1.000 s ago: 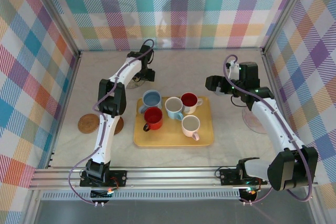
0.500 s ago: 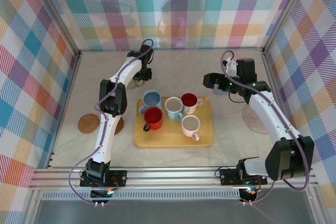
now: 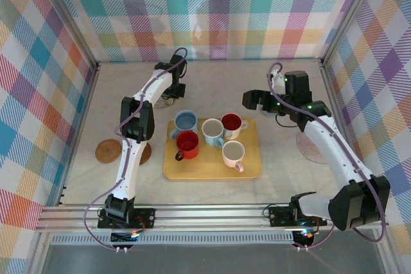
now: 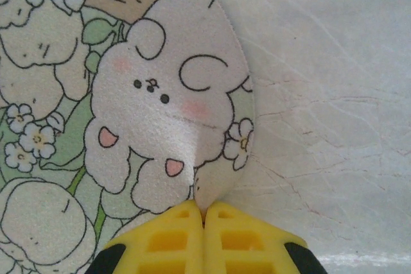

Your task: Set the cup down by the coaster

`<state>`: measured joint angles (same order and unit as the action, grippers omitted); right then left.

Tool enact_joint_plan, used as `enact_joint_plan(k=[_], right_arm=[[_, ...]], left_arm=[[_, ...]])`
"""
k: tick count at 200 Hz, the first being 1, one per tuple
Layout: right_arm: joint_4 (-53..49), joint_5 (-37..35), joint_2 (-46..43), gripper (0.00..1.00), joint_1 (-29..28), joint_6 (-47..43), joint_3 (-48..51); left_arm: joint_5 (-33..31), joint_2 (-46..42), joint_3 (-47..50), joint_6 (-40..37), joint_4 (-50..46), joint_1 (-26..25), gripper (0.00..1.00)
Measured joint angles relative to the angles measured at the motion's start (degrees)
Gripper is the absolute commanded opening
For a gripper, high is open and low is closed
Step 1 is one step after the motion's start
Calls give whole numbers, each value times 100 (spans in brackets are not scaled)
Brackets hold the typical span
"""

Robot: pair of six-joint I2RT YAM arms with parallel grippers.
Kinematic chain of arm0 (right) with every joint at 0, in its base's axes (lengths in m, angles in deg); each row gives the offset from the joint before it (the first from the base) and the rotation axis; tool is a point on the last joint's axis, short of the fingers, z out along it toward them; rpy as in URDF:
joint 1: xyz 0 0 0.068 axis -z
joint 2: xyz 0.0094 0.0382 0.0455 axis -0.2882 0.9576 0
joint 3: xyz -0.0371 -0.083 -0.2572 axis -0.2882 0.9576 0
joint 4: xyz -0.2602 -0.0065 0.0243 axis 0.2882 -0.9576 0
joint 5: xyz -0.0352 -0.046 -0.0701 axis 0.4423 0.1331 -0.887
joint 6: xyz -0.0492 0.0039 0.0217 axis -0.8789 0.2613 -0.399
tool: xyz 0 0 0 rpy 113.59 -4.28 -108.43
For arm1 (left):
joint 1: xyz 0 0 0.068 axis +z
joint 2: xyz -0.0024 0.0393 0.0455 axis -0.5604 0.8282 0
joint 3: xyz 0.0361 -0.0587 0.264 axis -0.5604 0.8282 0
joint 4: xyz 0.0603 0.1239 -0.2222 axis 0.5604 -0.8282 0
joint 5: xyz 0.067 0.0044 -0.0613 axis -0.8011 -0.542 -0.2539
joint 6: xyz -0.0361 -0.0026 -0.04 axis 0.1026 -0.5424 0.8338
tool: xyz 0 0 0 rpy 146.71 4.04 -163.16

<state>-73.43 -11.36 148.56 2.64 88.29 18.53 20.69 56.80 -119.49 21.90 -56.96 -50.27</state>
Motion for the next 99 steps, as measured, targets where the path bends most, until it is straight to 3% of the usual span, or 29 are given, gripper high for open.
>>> enact_joint_plan(k=[99], right_arm=[[-157,85,496,99,-101,-26,-55]], left_arm=[[428,-468,-33,-101,-431,101,0]])
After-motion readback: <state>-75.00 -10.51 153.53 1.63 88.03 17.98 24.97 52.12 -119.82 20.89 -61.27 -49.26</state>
